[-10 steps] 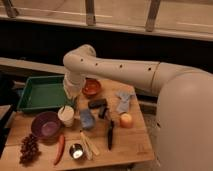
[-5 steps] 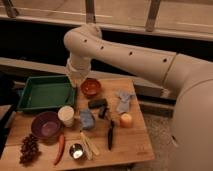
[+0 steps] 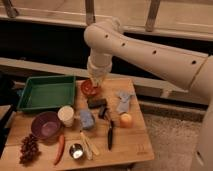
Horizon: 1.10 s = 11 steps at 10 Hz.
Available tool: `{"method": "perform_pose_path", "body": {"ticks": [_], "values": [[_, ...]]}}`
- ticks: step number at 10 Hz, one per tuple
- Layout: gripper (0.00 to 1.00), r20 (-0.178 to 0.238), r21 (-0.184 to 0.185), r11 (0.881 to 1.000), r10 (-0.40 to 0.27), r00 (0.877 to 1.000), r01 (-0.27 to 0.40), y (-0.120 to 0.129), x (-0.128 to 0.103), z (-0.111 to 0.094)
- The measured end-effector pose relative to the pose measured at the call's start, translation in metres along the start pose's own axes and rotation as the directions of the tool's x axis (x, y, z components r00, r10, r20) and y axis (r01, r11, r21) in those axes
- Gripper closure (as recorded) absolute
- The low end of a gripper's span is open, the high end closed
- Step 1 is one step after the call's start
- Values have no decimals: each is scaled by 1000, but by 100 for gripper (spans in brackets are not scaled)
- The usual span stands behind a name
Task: Place fork in table surface
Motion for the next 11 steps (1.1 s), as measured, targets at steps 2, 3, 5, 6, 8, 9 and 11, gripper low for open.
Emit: {"method": "perform_pose_path", "body": {"ticks": [2, 3, 5, 6, 8, 9, 11], "values": [[100, -46, 49, 997, 53, 998, -51, -27, 25, -2], [100, -84, 71, 994, 87, 993, -81, -39, 44, 4], [100, -136, 96, 985, 154, 979, -142, -59, 77, 24], [100, -151, 105, 980, 186, 971, -171, -63, 92, 36], [100, -156, 108, 977, 200, 967, -185, -65, 99, 42], [100, -157, 108, 977, 198, 967, -183, -64, 99, 42], [100, -158, 110, 977, 196, 968, -180, -63, 99, 42]]}}
